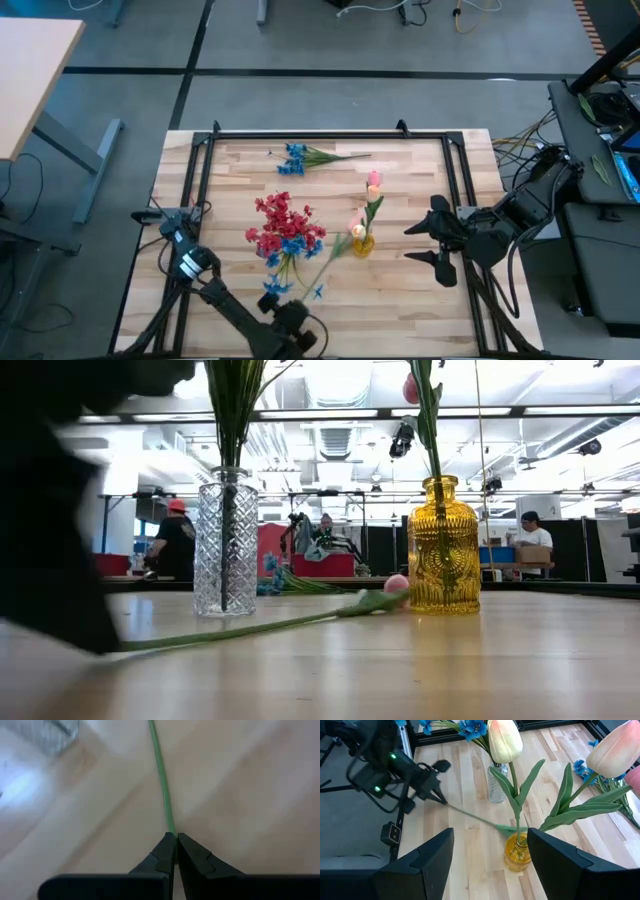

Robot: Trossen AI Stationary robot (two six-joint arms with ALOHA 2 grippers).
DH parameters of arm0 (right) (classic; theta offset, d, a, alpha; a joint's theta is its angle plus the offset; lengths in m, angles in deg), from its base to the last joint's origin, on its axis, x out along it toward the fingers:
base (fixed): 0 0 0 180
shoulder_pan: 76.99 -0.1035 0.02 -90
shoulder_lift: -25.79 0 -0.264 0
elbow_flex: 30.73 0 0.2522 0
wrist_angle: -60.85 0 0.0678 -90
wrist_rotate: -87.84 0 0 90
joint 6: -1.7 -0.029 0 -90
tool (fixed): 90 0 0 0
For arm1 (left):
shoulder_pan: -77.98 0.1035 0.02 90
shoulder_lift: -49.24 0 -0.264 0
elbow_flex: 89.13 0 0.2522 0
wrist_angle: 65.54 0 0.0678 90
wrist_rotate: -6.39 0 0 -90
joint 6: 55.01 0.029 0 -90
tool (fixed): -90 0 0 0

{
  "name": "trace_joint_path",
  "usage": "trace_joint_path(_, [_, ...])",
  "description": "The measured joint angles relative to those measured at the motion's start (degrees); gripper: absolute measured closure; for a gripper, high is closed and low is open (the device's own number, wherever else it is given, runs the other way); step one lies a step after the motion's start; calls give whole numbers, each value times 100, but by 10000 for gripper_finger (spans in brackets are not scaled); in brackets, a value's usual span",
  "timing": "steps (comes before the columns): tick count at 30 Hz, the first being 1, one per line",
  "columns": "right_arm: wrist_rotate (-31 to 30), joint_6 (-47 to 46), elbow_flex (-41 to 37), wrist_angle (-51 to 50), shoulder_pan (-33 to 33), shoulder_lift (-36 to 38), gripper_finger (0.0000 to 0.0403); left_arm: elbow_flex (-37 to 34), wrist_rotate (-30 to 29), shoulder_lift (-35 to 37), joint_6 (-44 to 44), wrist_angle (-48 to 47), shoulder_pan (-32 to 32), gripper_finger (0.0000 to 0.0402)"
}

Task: Sort flowers into vase by color
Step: Put the pink flower into the yellow vase

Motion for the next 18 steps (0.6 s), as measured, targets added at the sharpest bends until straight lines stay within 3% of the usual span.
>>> trace_joint_path(6, [-1,-1,0,0,0,0,159,502,328,0,412,-305,-538,401])
trace_joint_path(10, [-1,1,0,0,0,0,162,684,325,9,-159,-745,-764,395])
trace_joint_path(18, [-3,1,0,3,0,0,161,782,423,13,-271,-845,-729,331])
